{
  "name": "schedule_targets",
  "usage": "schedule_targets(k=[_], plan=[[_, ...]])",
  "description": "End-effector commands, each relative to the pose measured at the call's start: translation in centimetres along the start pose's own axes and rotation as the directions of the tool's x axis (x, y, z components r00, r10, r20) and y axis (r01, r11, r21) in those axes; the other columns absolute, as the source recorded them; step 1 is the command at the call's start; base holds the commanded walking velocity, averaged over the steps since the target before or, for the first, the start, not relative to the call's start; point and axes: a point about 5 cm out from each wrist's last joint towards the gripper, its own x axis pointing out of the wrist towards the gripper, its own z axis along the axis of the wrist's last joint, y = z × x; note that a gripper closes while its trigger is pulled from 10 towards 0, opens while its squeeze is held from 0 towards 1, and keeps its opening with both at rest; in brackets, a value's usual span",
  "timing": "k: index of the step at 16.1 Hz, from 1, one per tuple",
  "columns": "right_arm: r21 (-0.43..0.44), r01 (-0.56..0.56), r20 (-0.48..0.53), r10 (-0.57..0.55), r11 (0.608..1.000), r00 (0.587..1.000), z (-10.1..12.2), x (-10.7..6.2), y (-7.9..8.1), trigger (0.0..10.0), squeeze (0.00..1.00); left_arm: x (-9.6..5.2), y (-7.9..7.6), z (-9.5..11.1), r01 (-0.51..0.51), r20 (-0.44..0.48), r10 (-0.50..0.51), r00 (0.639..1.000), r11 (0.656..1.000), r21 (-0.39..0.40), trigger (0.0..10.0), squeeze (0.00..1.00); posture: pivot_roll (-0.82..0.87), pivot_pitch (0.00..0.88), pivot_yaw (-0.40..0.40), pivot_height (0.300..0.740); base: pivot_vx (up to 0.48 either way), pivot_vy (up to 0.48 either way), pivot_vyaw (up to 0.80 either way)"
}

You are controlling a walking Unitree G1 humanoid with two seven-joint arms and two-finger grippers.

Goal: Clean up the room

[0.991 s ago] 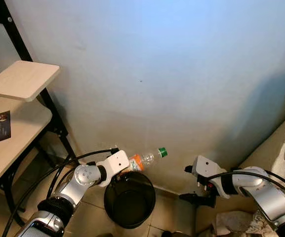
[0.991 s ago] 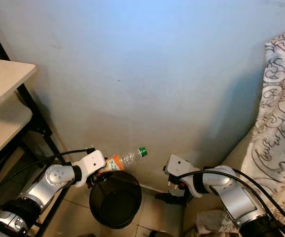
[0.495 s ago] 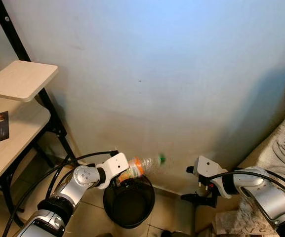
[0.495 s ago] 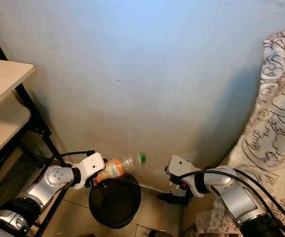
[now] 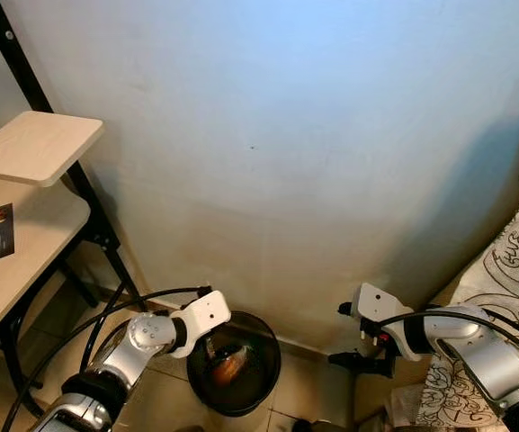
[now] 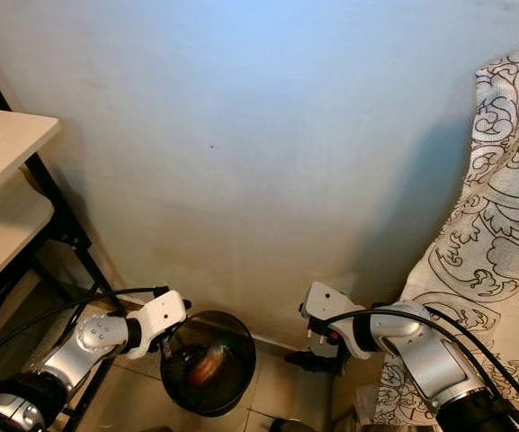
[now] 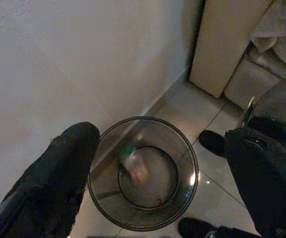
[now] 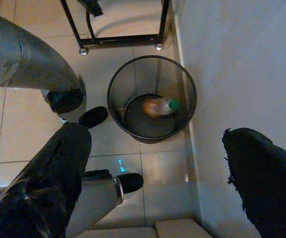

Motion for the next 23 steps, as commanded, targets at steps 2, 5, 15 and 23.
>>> schedule_targets(k=[2, 5, 15, 23], plan=[[0.023, 0.026, 0.028, -0.027, 0.999, 0.999, 0.2, -0.1, -0.2, 10.0, 0.0, -0.6, 0.4, 0.6, -0.058, 0.065, 0.059, 0.996, 0.998, -0.025, 10.0, 1.0, 0.02, 0.059, -0.008, 0.74, 0.0, 0.0, 0.0], [0.205, 0.207, 0.182, -0.245, 0.957, 0.952, -0.1, 0.7, -0.2, 10.0, 0.0, -2.4, 0.7, 3.9, -0.215, 0.281, 0.26, 0.924, 0.96, -0.181, 10.0, 1.0, 0.02, 0.045, 0.013, 0.74, 0.0, 0.0, 0.0], [0.66, 0.446, 0.282, -0.749, 0.605, 0.599, 3.8, 2.9, 1.6, 10.0, 0.0, -7.4, 0.0, 6.9, -0.56, 0.233, 0.653, 0.721, 0.747, -0.359, 10.0, 0.0, 0.07, 0.002, 0.028, 0.74, 0.0, 0.026, 0.0], [0.716, 0.443, 0.261, -0.795, 0.54, 0.547, 3.8, 2.1, 1.4, 10.0, 0.0, -8.3, -0.1, 6.7, -0.583, 0.195, 0.673, 0.714, 0.725, -0.366, 10.0, 0.0, 0.08, 0.0, 0.03, 0.74, 0.0, 0.413, 0.0]])
